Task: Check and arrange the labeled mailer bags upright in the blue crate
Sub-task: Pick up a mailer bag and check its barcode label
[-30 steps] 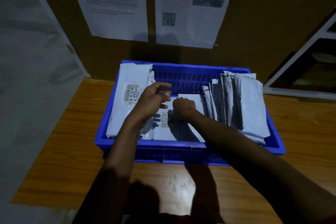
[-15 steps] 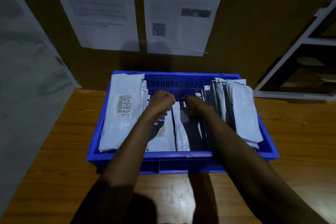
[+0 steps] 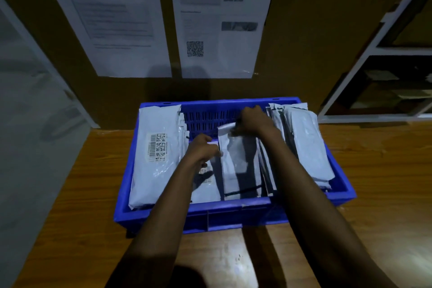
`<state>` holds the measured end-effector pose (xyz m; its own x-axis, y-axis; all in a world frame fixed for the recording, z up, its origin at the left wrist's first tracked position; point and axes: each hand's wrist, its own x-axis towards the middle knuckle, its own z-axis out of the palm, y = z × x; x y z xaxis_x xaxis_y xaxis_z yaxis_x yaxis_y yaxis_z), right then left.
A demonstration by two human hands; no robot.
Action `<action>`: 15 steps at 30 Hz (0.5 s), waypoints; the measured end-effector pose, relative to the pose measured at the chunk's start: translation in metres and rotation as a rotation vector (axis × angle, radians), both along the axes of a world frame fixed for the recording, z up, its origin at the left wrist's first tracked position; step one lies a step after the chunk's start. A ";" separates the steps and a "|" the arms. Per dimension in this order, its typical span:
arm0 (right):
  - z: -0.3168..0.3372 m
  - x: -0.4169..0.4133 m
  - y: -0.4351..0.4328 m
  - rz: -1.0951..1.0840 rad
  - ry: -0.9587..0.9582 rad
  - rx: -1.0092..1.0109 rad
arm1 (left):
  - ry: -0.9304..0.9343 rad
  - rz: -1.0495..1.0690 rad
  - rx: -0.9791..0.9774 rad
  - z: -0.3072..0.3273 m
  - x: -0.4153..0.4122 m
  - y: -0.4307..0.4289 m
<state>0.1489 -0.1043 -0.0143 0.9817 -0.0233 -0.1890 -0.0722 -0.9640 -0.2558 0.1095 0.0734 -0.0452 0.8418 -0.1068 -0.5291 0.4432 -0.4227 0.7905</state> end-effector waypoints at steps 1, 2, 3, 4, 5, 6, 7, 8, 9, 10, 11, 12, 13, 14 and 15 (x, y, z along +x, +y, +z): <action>0.012 -0.003 -0.002 0.009 -0.008 0.028 | -0.005 -0.022 -0.010 0.001 0.000 0.002; 0.027 -0.009 -0.004 0.004 -0.017 0.075 | -0.024 -0.033 -0.032 0.001 0.000 0.003; 0.042 -0.016 -0.006 -0.020 -0.041 0.147 | -0.040 -0.041 -0.068 0.002 0.001 0.004; 0.056 -0.023 -0.008 -0.050 -0.080 0.230 | -0.044 -0.052 -0.107 0.003 0.002 0.005; 0.069 -0.029 -0.012 -0.080 -0.114 0.321 | -0.040 -0.067 -0.135 0.006 0.002 0.005; 0.081 -0.036 -0.016 -0.115 -0.141 0.434 | -0.036 -0.072 -0.162 0.009 0.002 0.006; 0.091 -0.043 -0.021 -0.157 -0.159 0.565 | -0.039 -0.072 -0.182 0.012 0.001 0.007; 0.098 -0.051 -0.025 -0.199 -0.177 0.693 | -0.049 -0.070 -0.207 0.015 -0.002 0.008; 0.103 -0.059 -0.030 -0.240 -0.208 0.807 | -0.069 -0.071 -0.234 0.018 -0.005 0.010; 0.107 -0.066 -0.036 -0.282 -0.252 0.912 | -0.089 -0.085 -0.274 0.021 -0.008 0.012; 0.109 -0.071 -0.042 -0.327 -0.298 1.009 | -0.093 -0.105 -0.327 0.024 -0.012 0.014; 0.111 -0.078 -0.049 -0.368 -0.336 1.092 | -0.078 -0.123 -0.393 0.028 -0.017 0.015; 0.113 -0.082 -0.057 -0.399 -0.367 1.162 | -0.058 -0.138 -0.450 0.030 -0.021 0.015; 0.113 -0.086 -0.064 -0.426 -0.391 1.216 | -0.040 -0.142 -0.495 0.032 -0.024 0.014; 0.111 -0.089 -0.070 -0.453 -0.412 1.257 | -0.035 -0.150 -0.533 0.033 -0.027 0.012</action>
